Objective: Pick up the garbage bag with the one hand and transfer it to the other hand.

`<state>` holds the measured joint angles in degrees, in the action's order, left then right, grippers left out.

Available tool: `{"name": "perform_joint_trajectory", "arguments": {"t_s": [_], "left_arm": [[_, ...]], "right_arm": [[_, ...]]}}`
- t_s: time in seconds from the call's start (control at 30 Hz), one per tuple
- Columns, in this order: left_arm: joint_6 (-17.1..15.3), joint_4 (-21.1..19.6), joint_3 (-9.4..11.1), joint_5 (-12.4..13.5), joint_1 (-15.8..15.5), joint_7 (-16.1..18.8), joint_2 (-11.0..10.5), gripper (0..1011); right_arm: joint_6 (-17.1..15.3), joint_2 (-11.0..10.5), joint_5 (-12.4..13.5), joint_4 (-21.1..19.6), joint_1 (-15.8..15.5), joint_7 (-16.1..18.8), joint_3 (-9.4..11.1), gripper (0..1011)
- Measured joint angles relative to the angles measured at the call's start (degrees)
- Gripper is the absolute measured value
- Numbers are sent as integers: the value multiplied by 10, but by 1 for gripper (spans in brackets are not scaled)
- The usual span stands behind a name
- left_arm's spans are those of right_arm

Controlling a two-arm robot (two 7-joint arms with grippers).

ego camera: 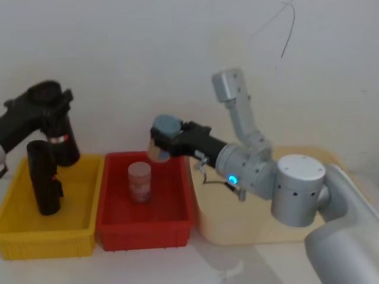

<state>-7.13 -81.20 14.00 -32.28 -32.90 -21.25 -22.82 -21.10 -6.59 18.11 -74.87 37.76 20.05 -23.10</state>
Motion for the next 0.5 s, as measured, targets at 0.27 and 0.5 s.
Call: {"name": "perform_joint_trajectory", "arguments": {"t_s": [0.27,0.5], "left_arm": [[41,79,27,6,-92,-48,31,528],[76,170,49,2,-163,-99,67,528]], "right_arm": [[11,-19,-5,-31,4,-32,26,646],[13,-34,-14,-43,-1,-55,45,646]]}}
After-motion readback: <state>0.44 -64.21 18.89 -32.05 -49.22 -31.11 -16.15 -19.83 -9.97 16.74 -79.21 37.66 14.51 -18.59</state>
